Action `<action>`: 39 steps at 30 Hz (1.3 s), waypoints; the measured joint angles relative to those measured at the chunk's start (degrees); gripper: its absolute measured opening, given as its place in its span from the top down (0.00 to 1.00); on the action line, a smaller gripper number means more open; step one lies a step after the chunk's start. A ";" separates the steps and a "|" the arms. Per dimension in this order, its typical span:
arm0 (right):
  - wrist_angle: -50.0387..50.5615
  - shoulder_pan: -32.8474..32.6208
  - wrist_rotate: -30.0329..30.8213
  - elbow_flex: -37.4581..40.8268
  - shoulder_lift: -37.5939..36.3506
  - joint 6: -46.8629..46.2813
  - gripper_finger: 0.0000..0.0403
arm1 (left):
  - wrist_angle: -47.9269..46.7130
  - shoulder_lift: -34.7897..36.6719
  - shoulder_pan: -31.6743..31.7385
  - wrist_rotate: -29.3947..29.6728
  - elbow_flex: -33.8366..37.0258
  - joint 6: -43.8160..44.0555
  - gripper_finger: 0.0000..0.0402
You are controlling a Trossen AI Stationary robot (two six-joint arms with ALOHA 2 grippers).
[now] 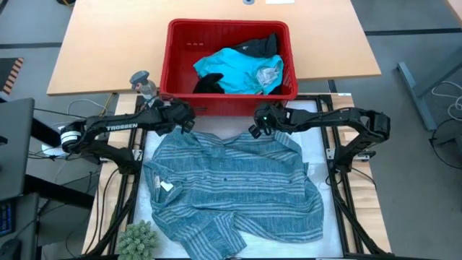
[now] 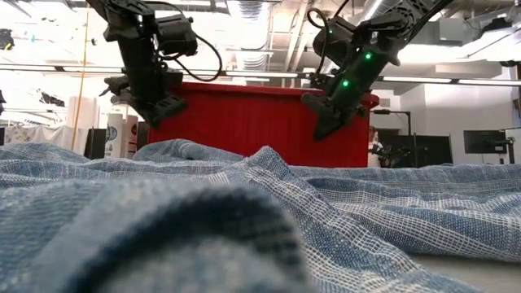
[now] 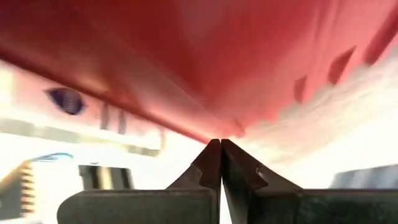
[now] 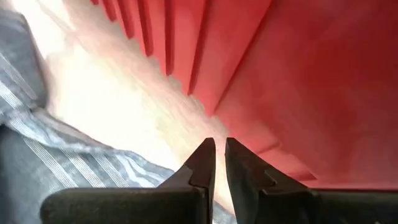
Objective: Fold Laundry from Bin
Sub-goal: Fold the patterned blue shirt
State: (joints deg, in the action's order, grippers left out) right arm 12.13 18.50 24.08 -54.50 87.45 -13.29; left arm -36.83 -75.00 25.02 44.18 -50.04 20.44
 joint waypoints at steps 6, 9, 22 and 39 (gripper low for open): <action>2.50 -0.24 -0.29 0.00 -5.88 2.57 0.84 | 0.14 2.53 1.85 -2.16 -2.71 -4.32 1.00; 8.56 -1.73 -3.92 -0.01 -10.86 7.13 0.84 | 0.98 5.01 0.11 -13.36 -4.23 -5.51 1.00; 27.03 -1.25 -11.34 12.44 -18.86 3.33 0.60 | 9.08 5.37 -11.98 -40.59 -4.57 -18.41 0.89; 9.79 4.76 -10.52 15.04 -4.14 0.09 0.31 | 17.35 -10.95 -12.26 -37.46 -4.57 -21.30 0.52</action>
State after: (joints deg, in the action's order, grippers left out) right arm 21.92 23.27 13.56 -39.46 83.31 -13.20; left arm -19.48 -85.95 12.75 6.71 -54.61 -0.86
